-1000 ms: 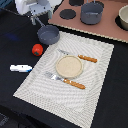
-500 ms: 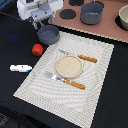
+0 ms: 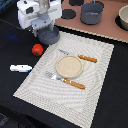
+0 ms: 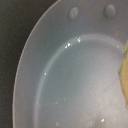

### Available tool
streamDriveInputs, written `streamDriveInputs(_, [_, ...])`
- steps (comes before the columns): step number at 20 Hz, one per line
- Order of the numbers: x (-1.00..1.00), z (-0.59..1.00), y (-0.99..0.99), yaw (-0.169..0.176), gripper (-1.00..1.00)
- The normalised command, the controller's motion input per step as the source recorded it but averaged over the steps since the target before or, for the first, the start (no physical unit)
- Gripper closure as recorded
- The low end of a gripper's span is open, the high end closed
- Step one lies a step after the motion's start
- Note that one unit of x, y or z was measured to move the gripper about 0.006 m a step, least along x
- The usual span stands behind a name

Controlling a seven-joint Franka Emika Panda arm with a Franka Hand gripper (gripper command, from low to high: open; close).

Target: Place the pan onto the stove and place the fish and sausage into the pan.

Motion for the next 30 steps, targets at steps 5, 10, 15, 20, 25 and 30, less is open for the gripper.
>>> streamDriveInputs(5, [0.0,-0.32,-0.01,0.0,-1.0])
streamDriveInputs(10, [0.0,-0.1,0.0,0.0,-1.0])
streamDriveInputs(15, [-0.07,0.0,-0.01,0.0,1.0])
streamDriveInputs(20, [-0.12,0.0,-0.05,0.0,1.0])
streamDriveInputs(25, [-0.08,-0.01,-0.03,0.0,1.0])
streamDriveInputs(30, [-0.06,0.01,-0.04,0.0,1.0])
